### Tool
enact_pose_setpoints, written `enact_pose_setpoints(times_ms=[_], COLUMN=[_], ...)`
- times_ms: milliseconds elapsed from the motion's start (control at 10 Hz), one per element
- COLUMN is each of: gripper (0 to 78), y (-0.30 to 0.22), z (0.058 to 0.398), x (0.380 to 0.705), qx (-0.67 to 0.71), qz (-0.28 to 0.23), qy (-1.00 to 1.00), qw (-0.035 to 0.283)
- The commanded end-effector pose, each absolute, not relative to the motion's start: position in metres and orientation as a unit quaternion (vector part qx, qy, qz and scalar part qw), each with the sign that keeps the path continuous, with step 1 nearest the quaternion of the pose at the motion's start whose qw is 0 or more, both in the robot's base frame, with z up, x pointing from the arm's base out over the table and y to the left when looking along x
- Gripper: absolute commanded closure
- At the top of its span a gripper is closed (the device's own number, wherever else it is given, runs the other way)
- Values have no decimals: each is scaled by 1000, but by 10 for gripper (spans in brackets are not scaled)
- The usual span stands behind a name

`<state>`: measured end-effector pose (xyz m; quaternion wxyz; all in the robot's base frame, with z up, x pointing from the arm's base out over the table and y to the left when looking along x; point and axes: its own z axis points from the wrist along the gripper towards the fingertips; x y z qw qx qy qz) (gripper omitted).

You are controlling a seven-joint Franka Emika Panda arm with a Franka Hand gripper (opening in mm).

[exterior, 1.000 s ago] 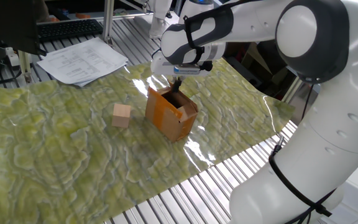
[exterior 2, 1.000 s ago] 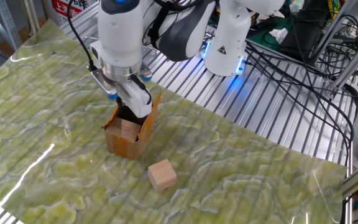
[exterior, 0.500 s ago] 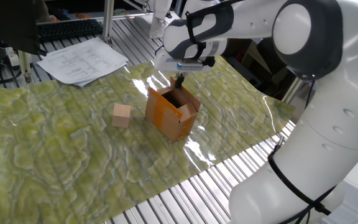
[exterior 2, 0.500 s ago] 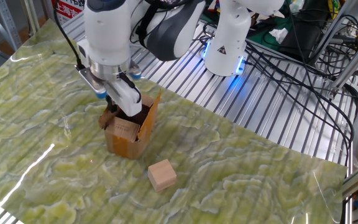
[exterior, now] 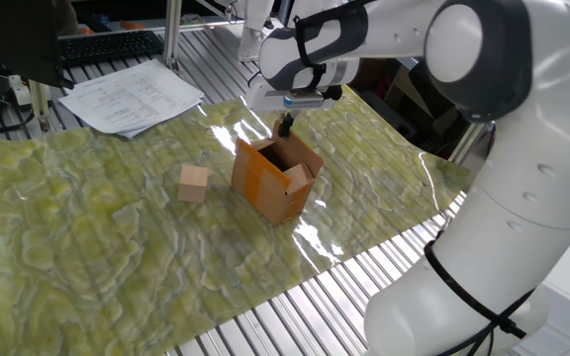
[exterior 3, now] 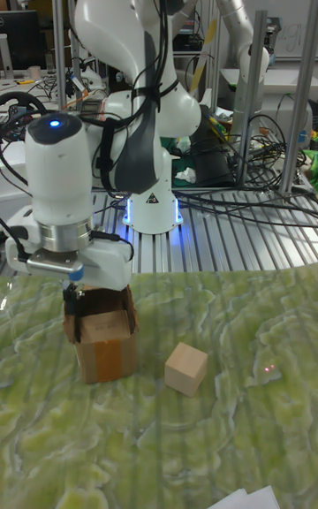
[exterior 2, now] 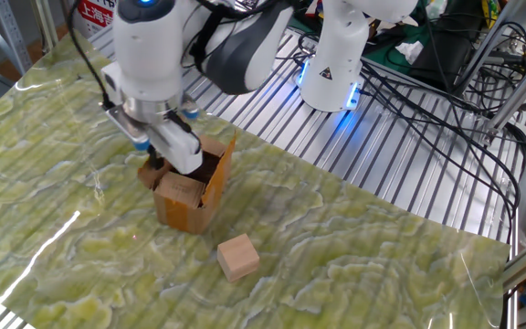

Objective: Open a box

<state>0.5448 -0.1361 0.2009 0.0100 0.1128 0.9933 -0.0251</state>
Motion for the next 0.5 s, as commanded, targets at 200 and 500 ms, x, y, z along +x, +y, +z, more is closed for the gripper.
enact_pose_setpoints(times_ms=[200,500], gripper=[776,776], y=[-152,-154], z=[194,187], x=[562,564], qx=[105,105], qz=[-27,-26], qy=[994,994], qw=[12,15])
